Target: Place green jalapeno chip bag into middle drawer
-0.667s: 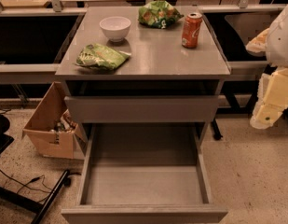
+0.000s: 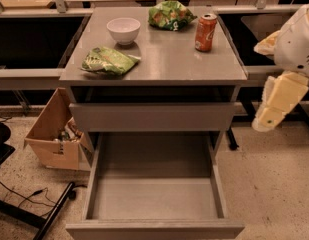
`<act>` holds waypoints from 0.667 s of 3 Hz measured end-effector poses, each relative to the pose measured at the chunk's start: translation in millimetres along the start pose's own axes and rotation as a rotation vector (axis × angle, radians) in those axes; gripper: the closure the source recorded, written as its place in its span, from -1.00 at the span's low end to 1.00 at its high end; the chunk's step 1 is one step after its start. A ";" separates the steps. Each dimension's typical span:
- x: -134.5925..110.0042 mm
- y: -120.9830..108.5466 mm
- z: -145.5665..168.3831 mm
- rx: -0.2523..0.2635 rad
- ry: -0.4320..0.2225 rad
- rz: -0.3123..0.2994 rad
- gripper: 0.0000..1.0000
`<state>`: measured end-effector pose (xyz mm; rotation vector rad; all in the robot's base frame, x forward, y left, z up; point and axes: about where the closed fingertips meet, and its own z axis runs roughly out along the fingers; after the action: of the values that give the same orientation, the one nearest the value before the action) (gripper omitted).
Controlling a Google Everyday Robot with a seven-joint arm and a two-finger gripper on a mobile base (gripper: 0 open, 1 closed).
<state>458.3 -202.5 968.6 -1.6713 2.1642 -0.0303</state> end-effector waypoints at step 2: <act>-75.5 -47.2 79.1 -0.006 -0.322 0.004 -1.00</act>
Offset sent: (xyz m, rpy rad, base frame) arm 0.1236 0.1070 -0.0533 0.4443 -0.1253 0.1190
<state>542.9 -127.7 930.8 -1.5531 1.9274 0.2313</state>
